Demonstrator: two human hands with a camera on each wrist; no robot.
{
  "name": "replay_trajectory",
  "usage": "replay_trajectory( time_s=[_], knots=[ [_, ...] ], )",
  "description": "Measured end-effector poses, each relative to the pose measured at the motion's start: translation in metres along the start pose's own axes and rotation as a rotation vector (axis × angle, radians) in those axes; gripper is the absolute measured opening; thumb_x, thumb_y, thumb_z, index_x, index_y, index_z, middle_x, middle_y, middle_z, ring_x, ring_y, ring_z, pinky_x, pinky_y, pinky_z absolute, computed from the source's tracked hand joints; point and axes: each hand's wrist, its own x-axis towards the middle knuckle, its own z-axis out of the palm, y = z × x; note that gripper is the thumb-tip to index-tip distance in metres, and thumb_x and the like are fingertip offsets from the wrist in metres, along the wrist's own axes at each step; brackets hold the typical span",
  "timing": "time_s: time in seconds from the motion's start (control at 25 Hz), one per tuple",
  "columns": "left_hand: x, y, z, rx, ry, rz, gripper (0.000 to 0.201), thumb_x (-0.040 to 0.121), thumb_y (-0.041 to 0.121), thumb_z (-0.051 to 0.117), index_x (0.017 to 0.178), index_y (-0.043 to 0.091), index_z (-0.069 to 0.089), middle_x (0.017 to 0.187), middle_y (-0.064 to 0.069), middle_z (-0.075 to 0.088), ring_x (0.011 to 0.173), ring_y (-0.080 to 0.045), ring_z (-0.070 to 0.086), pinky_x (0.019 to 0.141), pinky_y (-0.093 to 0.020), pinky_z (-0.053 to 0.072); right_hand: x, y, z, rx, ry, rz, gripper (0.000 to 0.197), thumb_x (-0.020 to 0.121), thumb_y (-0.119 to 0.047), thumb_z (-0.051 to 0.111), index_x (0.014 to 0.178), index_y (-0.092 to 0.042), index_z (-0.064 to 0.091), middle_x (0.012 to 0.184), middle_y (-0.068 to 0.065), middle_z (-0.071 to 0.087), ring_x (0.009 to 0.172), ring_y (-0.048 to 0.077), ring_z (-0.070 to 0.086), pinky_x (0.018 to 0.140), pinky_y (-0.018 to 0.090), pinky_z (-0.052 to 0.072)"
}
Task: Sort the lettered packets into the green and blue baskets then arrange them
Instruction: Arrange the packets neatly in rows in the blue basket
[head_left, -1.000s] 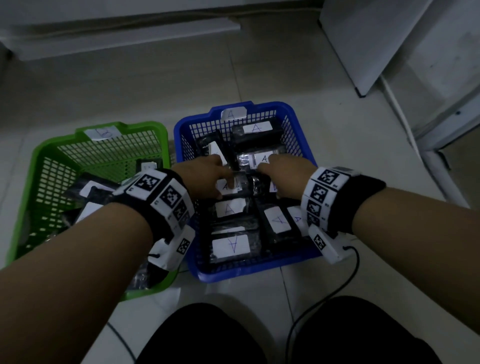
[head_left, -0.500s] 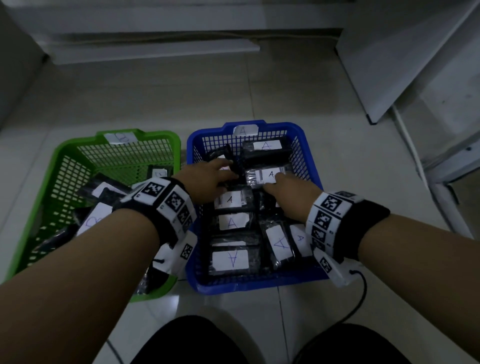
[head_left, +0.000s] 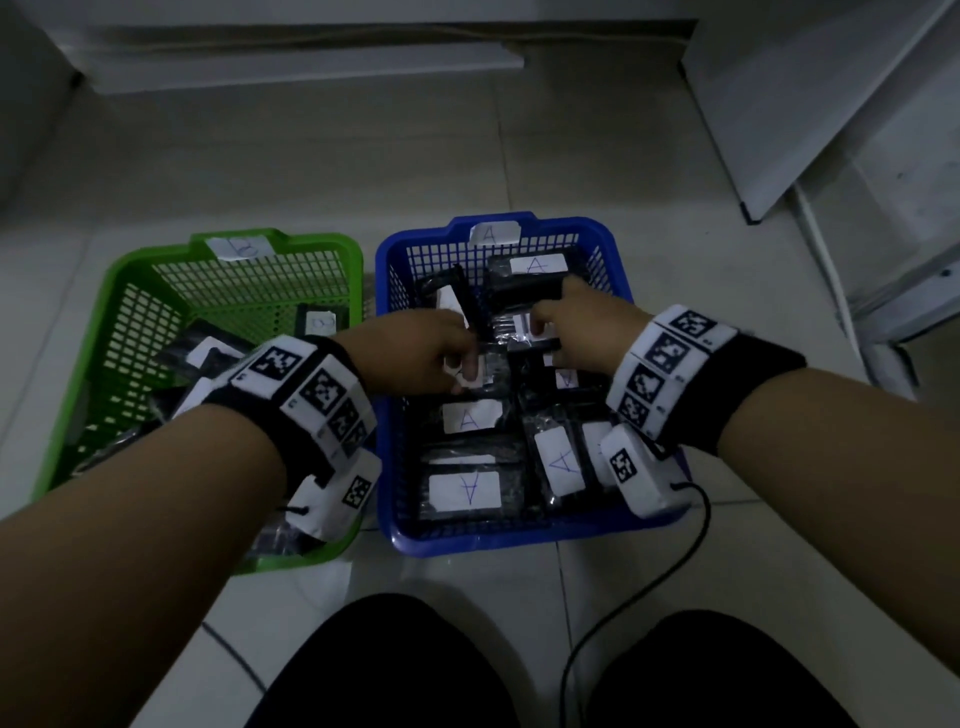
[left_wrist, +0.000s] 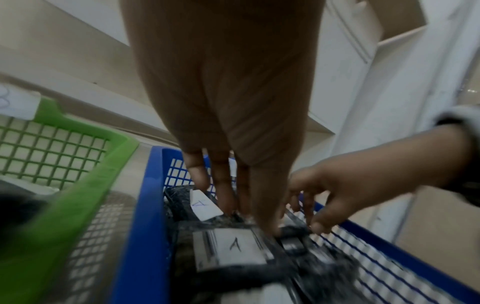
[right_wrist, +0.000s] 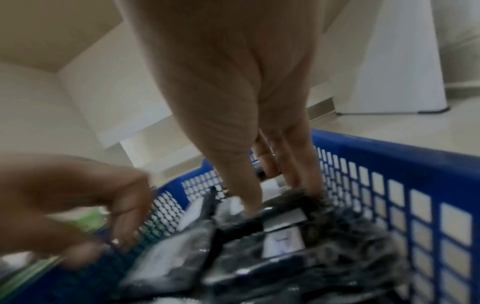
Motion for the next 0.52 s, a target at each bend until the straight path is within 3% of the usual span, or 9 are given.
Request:
replay_trajectory(
  time_s=[0.08,0.2,0.28,0.36,0.44,0.52],
  knots=[
    [-0.015,0.007,0.006,0.005,-0.151,-0.01,0.024,0.084,0.024,0.065,0.108,0.029,0.067,0.106,0.009,0.06,0.093,-0.008,0.056,0.085,-0.026,0.047,-0.003,-0.003,0.003,0.038,-0.117,0.051,0.058,0.081,-0.022,0.07,0.132,-0.02,0.042,0.132,0.016,0.034,0.103,0.033,0.056,0.088,0.036,0.052],
    [-0.034,0.01,0.017,0.025,-0.175,-0.051,0.027,0.085,0.029,0.063,0.111,0.039,0.065,0.107,0.019,0.067,0.104,-0.004,0.058,0.098,-0.032,0.042,-0.026,-0.022,-0.002,0.047,-0.027,-0.002,0.041,0.084,-0.025,0.066,0.122,-0.015,0.055,0.128,0.014,0.045,0.102,0.027,0.055,0.088,0.033,0.05],
    [-0.044,0.013,0.024,0.137,-0.16,-0.091,0.03,0.088,0.032,0.057,0.113,0.047,0.061,0.112,0.024,0.065,0.116,-0.005,0.05,0.109,-0.042,0.024,-0.049,-0.042,0.001,0.134,-0.026,-0.113,0.028,0.084,-0.026,0.067,0.108,-0.014,0.065,0.113,0.005,0.061,0.089,0.015,0.055,0.076,0.024,0.046],
    [-0.051,0.02,0.026,0.195,-0.197,-0.14,0.035,0.091,0.028,0.049,0.117,0.05,0.058,0.123,0.023,0.059,0.128,-0.01,0.039,0.112,-0.058,0.003,-0.069,-0.062,0.017,0.18,-0.162,-0.176,0.035,0.079,-0.029,0.073,0.108,-0.014,0.064,0.104,0.001,0.063,0.083,0.011,0.056,0.067,0.021,0.045],
    [-0.057,0.027,0.026,0.156,-0.238,-0.182,0.043,0.093,0.02,0.043,0.123,0.047,0.056,0.132,0.017,0.055,0.135,-0.013,0.032,0.107,-0.067,-0.013,-0.079,-0.075,0.033,0.127,-0.224,-0.168,0.049,0.074,-0.027,0.077,0.115,-0.011,0.054,0.112,0.008,0.055,0.096,0.02,0.057,0.077,0.029,0.051],
    [-0.062,0.03,0.027,0.128,-0.266,-0.223,0.048,0.093,0.015,0.04,0.128,0.047,0.051,0.136,0.012,0.052,0.138,-0.014,0.028,0.104,-0.067,-0.019,-0.081,-0.077,0.038,0.133,-0.236,-0.126,0.052,0.073,-0.022,0.078,0.115,-0.009,0.05,0.11,0.01,0.048,0.097,0.024,0.054,0.08,0.034,0.052]
  ],
)
